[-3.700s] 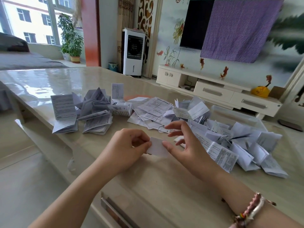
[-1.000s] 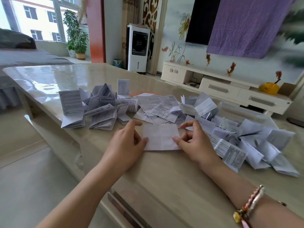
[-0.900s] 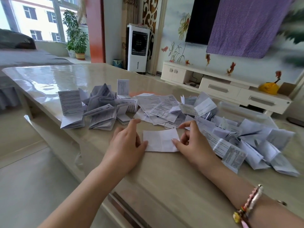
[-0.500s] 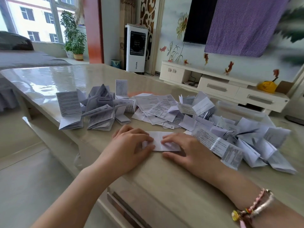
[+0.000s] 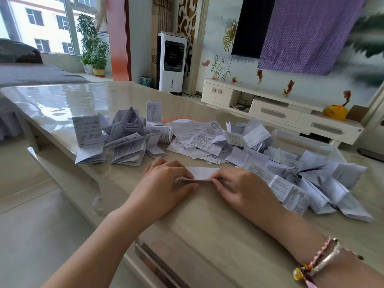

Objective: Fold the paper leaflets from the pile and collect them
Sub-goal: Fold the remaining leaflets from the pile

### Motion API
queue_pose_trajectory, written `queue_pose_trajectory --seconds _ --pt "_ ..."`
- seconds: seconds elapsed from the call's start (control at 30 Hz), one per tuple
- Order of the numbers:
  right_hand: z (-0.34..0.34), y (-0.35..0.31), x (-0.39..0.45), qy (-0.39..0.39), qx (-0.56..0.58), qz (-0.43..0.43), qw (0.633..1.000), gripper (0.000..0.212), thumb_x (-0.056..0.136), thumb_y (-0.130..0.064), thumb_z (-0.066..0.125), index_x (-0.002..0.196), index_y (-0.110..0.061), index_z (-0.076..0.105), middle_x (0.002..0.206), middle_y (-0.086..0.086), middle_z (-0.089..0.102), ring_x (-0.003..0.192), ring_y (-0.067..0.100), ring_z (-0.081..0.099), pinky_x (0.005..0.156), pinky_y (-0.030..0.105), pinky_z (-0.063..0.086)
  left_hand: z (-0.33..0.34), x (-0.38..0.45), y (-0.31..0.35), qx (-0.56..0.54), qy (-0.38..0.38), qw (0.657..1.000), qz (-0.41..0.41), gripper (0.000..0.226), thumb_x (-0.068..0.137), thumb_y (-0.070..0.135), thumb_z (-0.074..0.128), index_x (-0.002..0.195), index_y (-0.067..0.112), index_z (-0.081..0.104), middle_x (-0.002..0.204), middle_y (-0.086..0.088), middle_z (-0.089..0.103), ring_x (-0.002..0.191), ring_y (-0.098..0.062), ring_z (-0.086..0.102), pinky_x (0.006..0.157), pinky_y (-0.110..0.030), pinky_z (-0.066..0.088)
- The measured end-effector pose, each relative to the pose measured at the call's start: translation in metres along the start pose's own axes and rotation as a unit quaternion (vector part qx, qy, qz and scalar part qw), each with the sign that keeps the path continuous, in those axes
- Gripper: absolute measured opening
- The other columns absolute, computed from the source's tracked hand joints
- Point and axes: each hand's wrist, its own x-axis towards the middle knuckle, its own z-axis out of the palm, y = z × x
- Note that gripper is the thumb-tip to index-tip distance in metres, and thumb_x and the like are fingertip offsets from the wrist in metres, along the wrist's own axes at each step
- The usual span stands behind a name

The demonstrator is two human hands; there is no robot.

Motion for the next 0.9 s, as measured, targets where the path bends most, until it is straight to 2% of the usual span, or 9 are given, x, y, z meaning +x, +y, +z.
queue_pose_trajectory --seconds 0.07,0.23,0.27,0.37,0.47,0.53,0.67,0.77,0.9 --pt "0.0 0.001 0.0 0.028 0.047 0.02 0.998 0.017 0.088 -0.039 0.054 0.088 -0.027 0.067 0.084 -0.011 0.068 0.082 0.009 0.065 0.073 0.037 0.052 -0.003 0.001 0.003 -0.026 0.014 1.0 -0.009 0.006 0.085 0.038 0.067 0.086 0.035 0.072 0.086 0.021 0.062 0.088 -0.014 0.042 0.079 -0.027 0.036" --pt "-0.001 0.0 0.003 0.057 0.156 0.079 0.983 0.008 0.09 -0.029 0.064 0.083 -0.025 0.068 0.076 -0.012 0.068 0.074 0.004 0.063 0.071 0.028 0.051 -0.006 0.003 0.01 -0.074 0.036 0.995 -0.051 0.012 0.087 0.027 0.065 0.076 0.026 0.069 0.066 0.011 0.059 0.076 -0.009 0.047 0.067 -0.012 0.032" --pt "0.0 0.001 0.003 0.056 0.152 0.087 0.983 0.007 0.089 -0.029 0.065 0.084 -0.026 0.067 0.073 -0.011 0.066 0.07 0.005 0.06 0.067 0.027 0.05 -0.004 0.004 0.01 -0.076 0.039 0.995 -0.059 0.011 0.087 0.027 0.065 0.076 0.027 0.067 0.065 0.012 0.057 0.074 -0.01 0.047 0.065 -0.015 0.033" --pt "0.003 0.004 0.005 0.024 0.094 0.104 0.99 0.007 0.088 -0.03 0.065 0.094 -0.027 0.065 0.067 -0.009 0.058 0.062 0.006 0.052 0.062 0.024 0.044 0.001 0.004 0.01 -0.063 0.04 0.994 -0.085 0.008 0.086 0.026 0.065 0.092 0.031 0.067 0.069 0.014 0.056 0.077 -0.015 0.047 0.069 -0.028 0.037" --pt "0.008 0.008 0.008 -0.016 0.006 0.088 0.996 0.029 0.089 -0.028 0.063 0.116 -0.026 0.056 0.074 -0.016 0.044 0.078 0.006 0.046 0.079 0.027 0.042 0.004 0.002 0.011 -0.015 0.019 0.994 -0.108 0.038 0.087 0.032 0.065 0.124 0.031 0.054 0.084 0.016 0.052 0.098 -0.014 0.046 0.087 -0.028 0.036" --pt "0.01 0.009 0.009 -0.033 -0.035 0.089 0.995 0.039 0.09 -0.03 0.06 0.127 -0.024 0.05 0.087 -0.014 0.043 0.094 0.013 0.046 0.09 0.03 0.039 0.004 0.002 0.011 0.009 0.01 0.993 -0.118 0.046 0.088 0.037 0.063 0.131 0.033 0.047 0.098 0.013 0.047 0.108 -0.016 0.041 0.096 -0.028 0.033" --pt "0.005 0.006 0.006 -0.021 -0.043 0.036 0.998 0.042 0.086 -0.033 0.063 0.126 -0.025 0.053 0.116 -0.006 0.053 0.11 0.014 0.046 0.093 0.028 0.037 0.004 0.0 0.012 0.033 0.009 0.995 -0.092 0.024 0.09 0.036 0.06 0.114 0.038 0.063 0.106 0.011 0.046 0.098 -0.013 0.032 0.096 -0.031 0.036" --pt "0.003 0.004 0.003 -0.06 0.004 0.016 0.998 0.039 0.083 -0.045 0.057 0.117 -0.026 0.059 0.114 -0.009 0.06 0.108 0.011 0.054 0.094 0.033 0.042 0.005 -0.003 0.01 0.034 0.006 0.997 -0.073 0.019 0.089 0.039 0.06 0.107 0.039 0.067 0.104 0.011 0.048 0.096 -0.012 0.031 0.095 -0.034 0.037" --pt "0.003 0.003 0.004 -0.082 -0.048 0.004 0.996 0.041 0.086 -0.053 0.046 0.111 -0.025 0.062 0.108 -0.007 0.066 0.105 0.014 0.058 0.092 0.033 0.042 0.002 -0.003 0.008 0.017 -0.006 0.997 -0.079 0.026 0.082 0.049 0.065 0.106 0.04 0.067 0.103 0.012 0.048 0.099 -0.014 0.036 0.096 -0.033 0.037"
